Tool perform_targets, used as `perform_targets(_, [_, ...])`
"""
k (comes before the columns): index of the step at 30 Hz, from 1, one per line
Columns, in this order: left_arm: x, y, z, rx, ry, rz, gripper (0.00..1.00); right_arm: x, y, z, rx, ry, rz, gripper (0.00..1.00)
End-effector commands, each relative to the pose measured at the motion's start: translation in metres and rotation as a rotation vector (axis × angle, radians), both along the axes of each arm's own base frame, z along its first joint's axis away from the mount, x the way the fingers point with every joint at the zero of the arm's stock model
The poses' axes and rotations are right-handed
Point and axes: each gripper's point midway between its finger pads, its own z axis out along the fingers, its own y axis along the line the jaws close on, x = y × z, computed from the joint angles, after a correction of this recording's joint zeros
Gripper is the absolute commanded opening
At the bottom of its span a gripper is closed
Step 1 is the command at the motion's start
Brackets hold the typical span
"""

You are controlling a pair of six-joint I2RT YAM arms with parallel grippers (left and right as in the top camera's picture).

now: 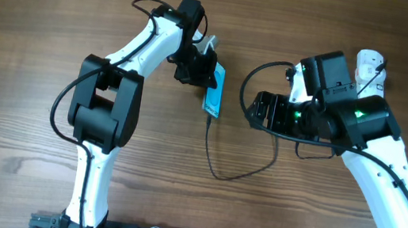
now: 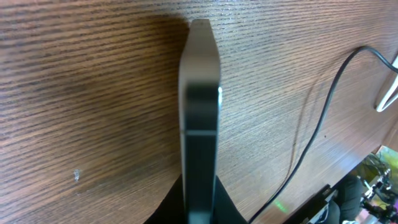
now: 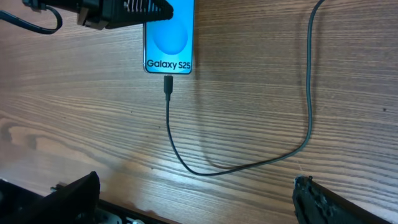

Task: Plug charger to phone and switch on socket
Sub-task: 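Lower the phone flat onto the table with the left gripper and release, then raise the left gripper away and move the right gripper to the power strip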

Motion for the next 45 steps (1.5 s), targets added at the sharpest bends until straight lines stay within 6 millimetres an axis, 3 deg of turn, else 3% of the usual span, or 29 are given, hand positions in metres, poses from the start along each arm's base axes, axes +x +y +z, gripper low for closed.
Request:
perform_targets(1, [-0.001,0.001,-0.004,0.007,-0.005,-0.019,0.12,0.000,0.003,0.005,0.016,-0.004,0.003,1.00])
perform_targets(10, [-0.001,0.003,-0.005,0.023,-0.006,-0.018,0.30,-0.003,0.001,0.004,0.009,0.013,0.004,1.00])
perform_targets(13, [-0.002,0.011,-0.009,0.071,-0.001,-0.015,0.31,-0.004,0.001,0.004,0.009,0.013,0.004,1.00])
perform_targets(17, [-0.003,0.018,-0.013,0.119,0.002,-0.010,0.45,-0.004,0.001,0.003,0.007,0.017,0.003,1.00])
perform_targets(20, [-0.001,0.030,-0.018,0.204,0.027,0.077,0.48,-0.007,-0.001,0.002,-0.002,0.029,0.002,1.00])
perform_targets(21, [-0.001,0.032,-0.019,0.218,0.039,0.104,0.52,-0.008,-0.002,0.001,-0.007,0.033,0.001,1.00])
perform_targets(24, [-0.002,0.034,-0.016,0.222,0.050,0.115,0.59,-0.010,-0.003,0.000,-0.011,0.042,0.001,1.00])
perform_targets(26, [-0.002,0.040,-0.007,0.241,0.059,0.155,0.58,-0.010,-0.003,0.000,-0.011,0.043,0.001,1.00])
perform_targets(28, [0.001,0.047,0.009,0.248,0.033,0.178,0.58,-0.010,-0.003,0.000,-0.011,0.042,0.001,1.00])
perform_targets(31, [0.010,0.056,0.057,0.214,-0.063,0.214,0.61,-0.008,-0.002,0.001,-0.008,0.034,0.001,1.00])
perform_targets(35, [0.011,0.073,0.151,0.132,-0.265,0.284,0.79,-0.003,0.000,0.003,0.001,0.012,0.001,1.00])
perform_targets(36, [0.009,0.081,0.175,0.123,-0.317,0.323,0.93,0.002,0.002,0.006,0.011,-0.013,0.001,1.00])
perform_targets(37, [0.006,0.090,0.195,0.123,-0.363,0.361,1.00,0.006,0.004,0.007,0.018,-0.030,0.000,1.00])
perform_targets(39, [-0.001,0.108,0.226,0.140,-0.446,0.405,1.00,0.013,0.006,0.011,0.028,-0.063,-0.001,1.00])
perform_targets(42, [-0.015,0.128,0.252,0.188,-0.520,0.451,1.00,0.028,-0.012,0.013,-0.040,-0.117,-0.060,1.00])
perform_targets(45, [-0.022,0.130,0.265,0.177,-0.550,0.457,1.00,0.047,-0.054,0.022,-0.096,-0.145,-0.221,1.00])
